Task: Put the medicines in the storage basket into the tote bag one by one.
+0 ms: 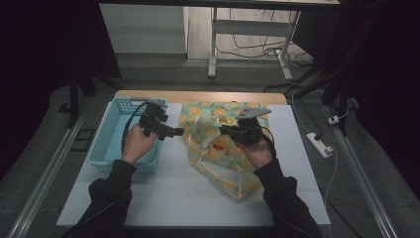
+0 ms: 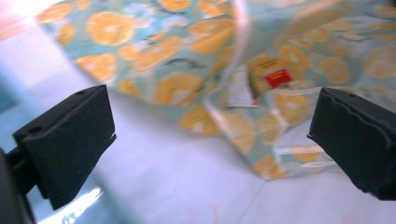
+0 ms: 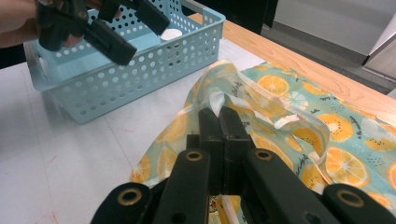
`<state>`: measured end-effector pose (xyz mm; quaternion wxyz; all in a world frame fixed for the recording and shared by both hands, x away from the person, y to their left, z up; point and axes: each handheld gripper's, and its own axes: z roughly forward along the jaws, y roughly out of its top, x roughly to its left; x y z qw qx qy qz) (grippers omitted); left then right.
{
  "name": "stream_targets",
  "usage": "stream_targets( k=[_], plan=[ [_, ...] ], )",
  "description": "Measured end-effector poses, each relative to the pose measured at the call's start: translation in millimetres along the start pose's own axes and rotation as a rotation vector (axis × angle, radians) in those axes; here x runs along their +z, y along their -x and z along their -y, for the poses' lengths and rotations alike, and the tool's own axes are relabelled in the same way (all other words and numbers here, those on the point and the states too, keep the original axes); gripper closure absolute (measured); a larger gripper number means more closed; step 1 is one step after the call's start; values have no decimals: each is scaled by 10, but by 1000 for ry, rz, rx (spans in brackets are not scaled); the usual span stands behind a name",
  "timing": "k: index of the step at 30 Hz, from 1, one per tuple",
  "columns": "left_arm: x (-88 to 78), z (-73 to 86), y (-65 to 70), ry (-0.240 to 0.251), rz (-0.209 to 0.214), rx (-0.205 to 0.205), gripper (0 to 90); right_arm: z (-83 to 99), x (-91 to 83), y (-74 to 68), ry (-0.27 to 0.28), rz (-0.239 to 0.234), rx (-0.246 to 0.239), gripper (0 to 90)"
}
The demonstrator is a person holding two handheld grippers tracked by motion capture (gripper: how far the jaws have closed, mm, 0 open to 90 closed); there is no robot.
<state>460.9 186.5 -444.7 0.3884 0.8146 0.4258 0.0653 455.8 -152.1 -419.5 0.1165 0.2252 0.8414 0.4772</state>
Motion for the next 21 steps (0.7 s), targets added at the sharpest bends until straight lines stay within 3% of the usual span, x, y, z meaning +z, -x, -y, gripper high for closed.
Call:
stream_targets(
  k=[3, 8, 13, 17, 21],
  plan=[
    [-70, 22, -120, -3, -54, -4, 0, 0, 1, 0, 0, 1, 0, 899],
    [-173, 56, -343, -14, -105, -52, 0, -1, 2, -1, 0, 0, -1, 899],
    [-182, 108, -558, -49, -185, -98, 0, -2, 0, -2, 0, 1, -2, 899],
    [-152, 159, -725, -52, -187, -146, 0, -3, -1, -2, 0, 0, -3, 899],
    [-108, 187, -835, -67, -222, -172, 0, -2, 6, -6, -1, -1, -4, 899]
  ],
)
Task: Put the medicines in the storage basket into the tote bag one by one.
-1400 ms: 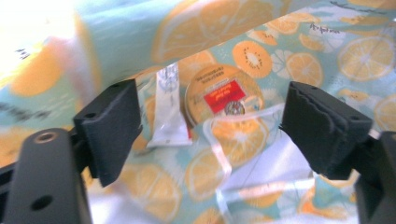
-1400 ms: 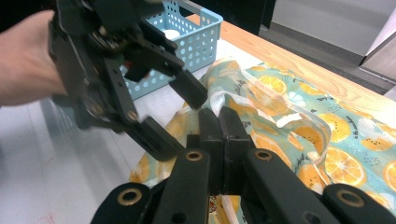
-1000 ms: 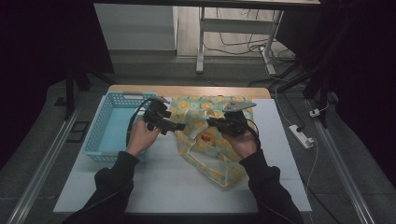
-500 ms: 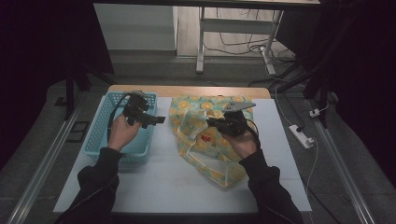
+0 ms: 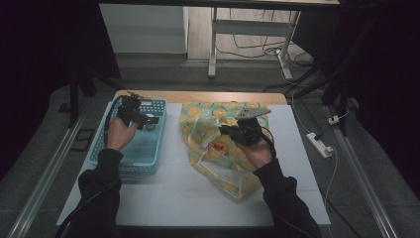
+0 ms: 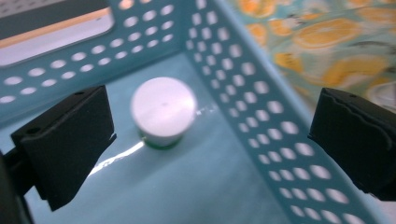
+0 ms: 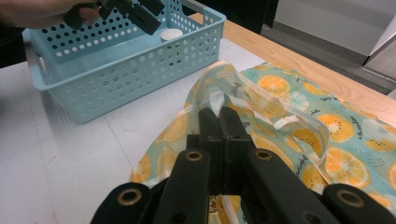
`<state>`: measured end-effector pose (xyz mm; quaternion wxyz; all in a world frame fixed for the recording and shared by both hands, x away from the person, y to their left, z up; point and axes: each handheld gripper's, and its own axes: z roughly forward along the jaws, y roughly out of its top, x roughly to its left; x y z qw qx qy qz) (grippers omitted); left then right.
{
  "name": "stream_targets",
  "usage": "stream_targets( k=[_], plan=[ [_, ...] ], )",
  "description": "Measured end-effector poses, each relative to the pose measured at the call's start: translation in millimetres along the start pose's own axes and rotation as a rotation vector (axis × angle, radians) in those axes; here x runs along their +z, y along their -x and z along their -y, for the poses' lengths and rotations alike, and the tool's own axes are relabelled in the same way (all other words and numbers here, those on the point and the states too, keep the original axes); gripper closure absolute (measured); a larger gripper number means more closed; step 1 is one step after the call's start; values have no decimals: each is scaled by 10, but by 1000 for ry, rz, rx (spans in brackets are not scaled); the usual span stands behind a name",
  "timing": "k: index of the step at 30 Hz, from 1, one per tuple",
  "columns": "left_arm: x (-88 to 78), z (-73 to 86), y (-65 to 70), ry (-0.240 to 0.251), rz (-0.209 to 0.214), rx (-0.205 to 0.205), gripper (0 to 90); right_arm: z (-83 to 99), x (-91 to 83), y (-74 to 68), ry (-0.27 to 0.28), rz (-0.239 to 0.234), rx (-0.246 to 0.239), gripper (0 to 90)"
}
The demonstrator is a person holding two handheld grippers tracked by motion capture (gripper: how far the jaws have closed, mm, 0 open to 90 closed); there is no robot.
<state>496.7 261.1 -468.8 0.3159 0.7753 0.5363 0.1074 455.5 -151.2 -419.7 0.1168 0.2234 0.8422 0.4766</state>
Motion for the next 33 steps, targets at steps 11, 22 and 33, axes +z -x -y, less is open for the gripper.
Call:
stream_targets(
  k=[11, 22, 33],
  plan=[
    [262, -22, -119, -74, -31, -2, 12, -2, -5, 2, 0, -1, -1, 899],
    [337, -55, -104, -120, -96, 8, 317, -1, -15, 12, 2, 1, -1, 899],
    [272, -60, -17, -138, -105, 24, 502, 2, -15, 20, 3, 3, 2, 899]
  ],
)
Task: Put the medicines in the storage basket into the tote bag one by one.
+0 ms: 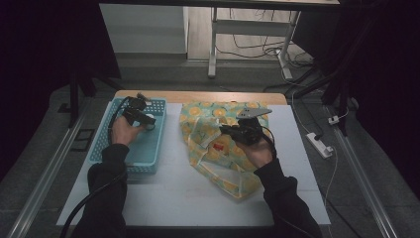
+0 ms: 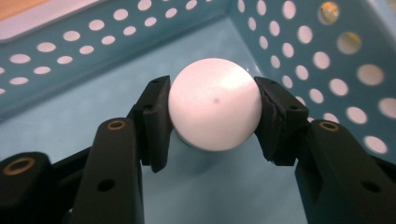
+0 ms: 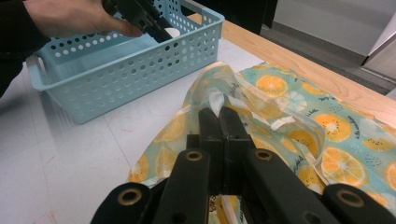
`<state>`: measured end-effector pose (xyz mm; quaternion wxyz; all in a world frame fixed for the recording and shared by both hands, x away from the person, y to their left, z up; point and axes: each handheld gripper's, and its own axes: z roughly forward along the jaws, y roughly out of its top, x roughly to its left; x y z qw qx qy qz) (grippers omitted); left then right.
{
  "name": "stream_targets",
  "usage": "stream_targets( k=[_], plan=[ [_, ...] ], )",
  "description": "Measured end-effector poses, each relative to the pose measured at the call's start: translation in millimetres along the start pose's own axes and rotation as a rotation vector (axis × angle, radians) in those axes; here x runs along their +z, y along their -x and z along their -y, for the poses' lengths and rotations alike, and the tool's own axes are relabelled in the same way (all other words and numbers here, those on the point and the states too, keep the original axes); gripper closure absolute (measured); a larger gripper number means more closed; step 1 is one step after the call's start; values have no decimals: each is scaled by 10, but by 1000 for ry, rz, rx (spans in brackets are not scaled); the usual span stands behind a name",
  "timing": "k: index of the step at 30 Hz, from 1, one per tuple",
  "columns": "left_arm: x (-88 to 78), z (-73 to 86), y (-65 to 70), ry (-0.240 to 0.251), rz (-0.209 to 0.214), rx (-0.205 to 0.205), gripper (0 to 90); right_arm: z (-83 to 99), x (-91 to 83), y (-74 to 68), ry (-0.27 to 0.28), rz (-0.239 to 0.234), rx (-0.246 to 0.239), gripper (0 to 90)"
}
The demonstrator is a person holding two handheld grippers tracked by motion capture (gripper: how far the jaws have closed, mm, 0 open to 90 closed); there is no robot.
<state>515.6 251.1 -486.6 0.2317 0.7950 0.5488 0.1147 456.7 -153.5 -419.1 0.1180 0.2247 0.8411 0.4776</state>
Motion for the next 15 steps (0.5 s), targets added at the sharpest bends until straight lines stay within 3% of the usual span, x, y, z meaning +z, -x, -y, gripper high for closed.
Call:
stream_targets(
  k=[10, 15],
  plan=[
    [-364, 68, 88, 87, 58, 25, 504, -2, -5, 4, 6, 1, 0, 899],
    [-553, 86, 210, 114, 78, 67, 504, 1, 3, -1, 4, 1, 0, 899]
  ],
)
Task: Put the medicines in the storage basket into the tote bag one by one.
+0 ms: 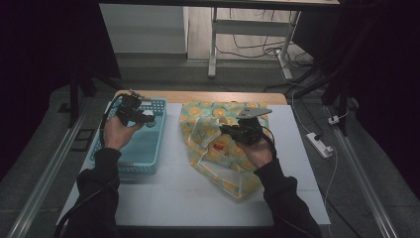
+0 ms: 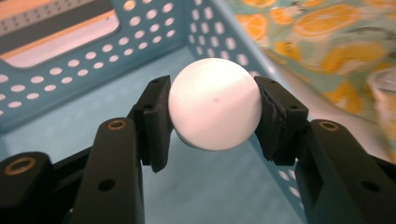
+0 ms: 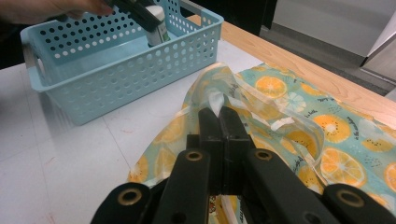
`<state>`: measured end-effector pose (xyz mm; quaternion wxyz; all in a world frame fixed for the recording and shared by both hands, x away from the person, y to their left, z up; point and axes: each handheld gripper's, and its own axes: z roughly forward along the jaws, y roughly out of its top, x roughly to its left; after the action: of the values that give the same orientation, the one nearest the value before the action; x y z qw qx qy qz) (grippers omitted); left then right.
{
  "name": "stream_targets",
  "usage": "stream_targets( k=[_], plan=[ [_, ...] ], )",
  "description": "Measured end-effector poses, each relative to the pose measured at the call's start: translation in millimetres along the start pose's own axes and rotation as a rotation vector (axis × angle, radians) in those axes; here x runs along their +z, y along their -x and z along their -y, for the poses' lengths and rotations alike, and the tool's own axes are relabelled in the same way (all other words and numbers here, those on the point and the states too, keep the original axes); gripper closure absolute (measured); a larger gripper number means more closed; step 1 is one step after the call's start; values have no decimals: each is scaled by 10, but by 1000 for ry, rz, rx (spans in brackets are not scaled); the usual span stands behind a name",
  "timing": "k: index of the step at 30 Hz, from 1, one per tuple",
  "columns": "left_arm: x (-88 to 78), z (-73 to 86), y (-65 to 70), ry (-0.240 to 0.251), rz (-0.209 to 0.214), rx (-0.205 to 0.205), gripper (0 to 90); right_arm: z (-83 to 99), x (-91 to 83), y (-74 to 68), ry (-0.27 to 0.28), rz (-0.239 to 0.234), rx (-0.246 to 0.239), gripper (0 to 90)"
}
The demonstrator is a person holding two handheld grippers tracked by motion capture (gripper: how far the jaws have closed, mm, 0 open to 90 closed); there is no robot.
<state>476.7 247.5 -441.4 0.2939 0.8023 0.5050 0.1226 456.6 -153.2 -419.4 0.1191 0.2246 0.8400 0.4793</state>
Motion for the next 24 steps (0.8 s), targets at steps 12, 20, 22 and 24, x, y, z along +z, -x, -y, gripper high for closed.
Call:
stream_targets(
  k=[12, 20, 22, 24],
  plan=[
    [-259, 0, 360, 58, 107, 52, 504, 1, 1, 0, 0, -1, 1, 899],
    [-255, 20, 719, 63, 166, 131, 504, -1, -5, 3, 1, 0, 2, 900],
    [-241, 12, 797, 65, 185, 145, 504, -3, -6, 1, 2, -1, 1, 900],
    [-229, 1, 866, 63, 196, 161, 504, -3, -8, 3, 3, -1, 2, 899]
  ],
)
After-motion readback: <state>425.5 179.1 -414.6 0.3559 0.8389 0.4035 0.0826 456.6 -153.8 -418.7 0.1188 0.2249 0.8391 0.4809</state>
